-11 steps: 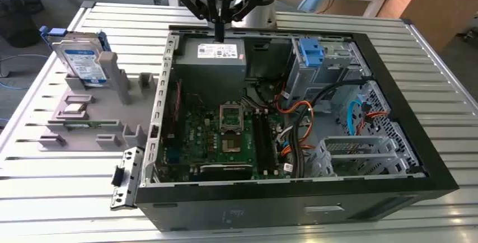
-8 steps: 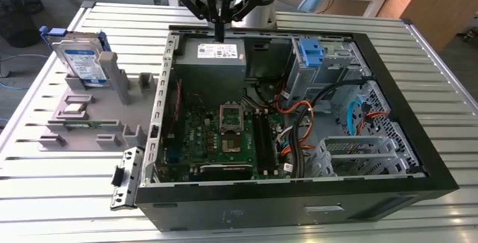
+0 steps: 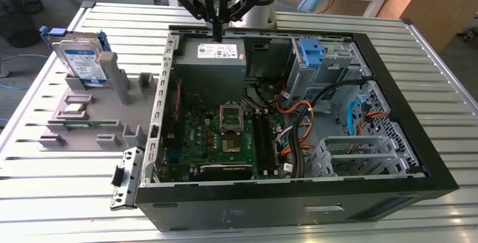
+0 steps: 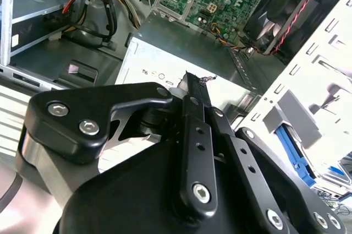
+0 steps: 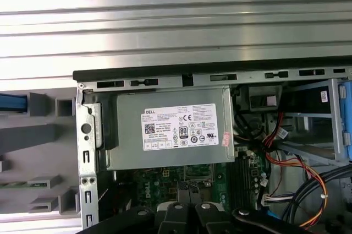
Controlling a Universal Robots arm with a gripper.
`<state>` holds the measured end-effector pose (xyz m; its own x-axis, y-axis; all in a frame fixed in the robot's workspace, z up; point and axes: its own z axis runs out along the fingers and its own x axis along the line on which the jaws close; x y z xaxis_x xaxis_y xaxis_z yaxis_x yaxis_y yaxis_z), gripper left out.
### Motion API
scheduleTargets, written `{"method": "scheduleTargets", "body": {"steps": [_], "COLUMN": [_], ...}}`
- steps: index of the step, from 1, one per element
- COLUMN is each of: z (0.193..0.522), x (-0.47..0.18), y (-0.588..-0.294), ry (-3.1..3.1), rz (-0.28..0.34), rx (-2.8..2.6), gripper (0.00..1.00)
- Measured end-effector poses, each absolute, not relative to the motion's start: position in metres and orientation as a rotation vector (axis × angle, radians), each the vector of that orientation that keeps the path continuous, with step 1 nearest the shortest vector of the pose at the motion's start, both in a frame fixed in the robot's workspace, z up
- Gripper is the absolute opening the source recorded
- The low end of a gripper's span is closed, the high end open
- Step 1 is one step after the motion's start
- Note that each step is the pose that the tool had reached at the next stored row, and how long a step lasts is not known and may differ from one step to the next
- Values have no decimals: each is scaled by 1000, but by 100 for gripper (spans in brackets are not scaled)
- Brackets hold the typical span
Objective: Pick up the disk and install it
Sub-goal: 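Reach for the disk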
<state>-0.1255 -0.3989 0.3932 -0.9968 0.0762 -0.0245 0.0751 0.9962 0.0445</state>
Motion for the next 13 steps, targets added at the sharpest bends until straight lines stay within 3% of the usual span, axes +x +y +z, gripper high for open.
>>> {"method": "scheduleTargets", "body": {"steps": [13], "z": [393], "x": [-133], "y": [-399], "ry": [3112], "rz": [68], "rx": [118], "gripper": [11]}}
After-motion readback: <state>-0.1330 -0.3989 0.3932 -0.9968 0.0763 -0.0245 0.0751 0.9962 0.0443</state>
